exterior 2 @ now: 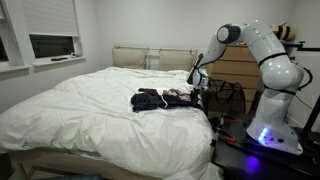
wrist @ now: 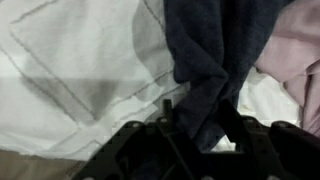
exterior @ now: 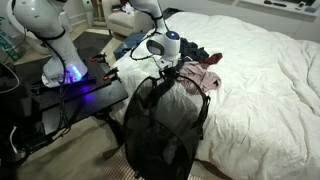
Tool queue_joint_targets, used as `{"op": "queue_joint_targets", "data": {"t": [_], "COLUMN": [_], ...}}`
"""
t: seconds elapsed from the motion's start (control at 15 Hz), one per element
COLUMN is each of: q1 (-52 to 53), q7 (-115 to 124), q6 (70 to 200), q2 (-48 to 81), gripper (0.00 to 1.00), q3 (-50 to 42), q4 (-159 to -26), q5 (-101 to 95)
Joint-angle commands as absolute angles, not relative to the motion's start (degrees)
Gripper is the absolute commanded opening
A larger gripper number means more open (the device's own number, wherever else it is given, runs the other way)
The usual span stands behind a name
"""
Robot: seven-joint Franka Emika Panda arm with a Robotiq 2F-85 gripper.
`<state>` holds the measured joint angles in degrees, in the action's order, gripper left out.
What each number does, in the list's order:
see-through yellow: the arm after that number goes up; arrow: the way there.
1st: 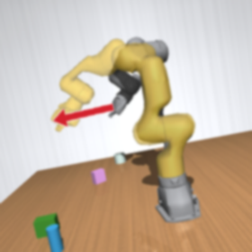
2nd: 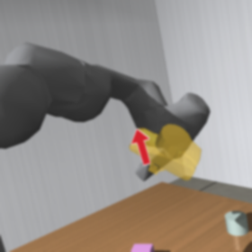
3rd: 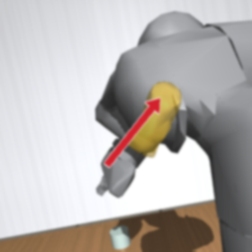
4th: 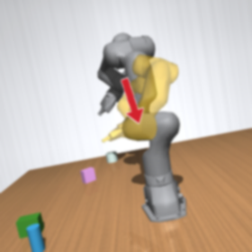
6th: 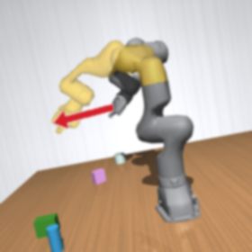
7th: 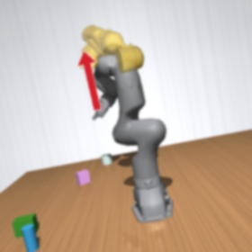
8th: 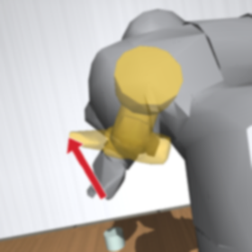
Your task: Pick up the hoodie and put it in the bag
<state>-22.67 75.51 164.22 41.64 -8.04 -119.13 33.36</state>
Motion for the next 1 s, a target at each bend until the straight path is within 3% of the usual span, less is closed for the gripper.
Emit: {"op": "queue_joint_targets", "data": {"t": [0.0, 0.2, 0.53, 0.93], "q1": [-23.42, -23.62, -24.31, -20.43], "q7": [73.01, 72.53, 65.37, 52.19], "q6": [163.83, 163.55, 157.68, 144.85], "q2": [41.52, 41.07, 34.47, 17.79], "gripper": [0.21, 0.01, 0.01, 0.01], "q3": [-7.59, -7.49, -5.75, -7.0], "q4": [-118.41, -118.5, -121.21, -127.12], "q5": [35.19, 35.06, 34.06, 33.05]}}
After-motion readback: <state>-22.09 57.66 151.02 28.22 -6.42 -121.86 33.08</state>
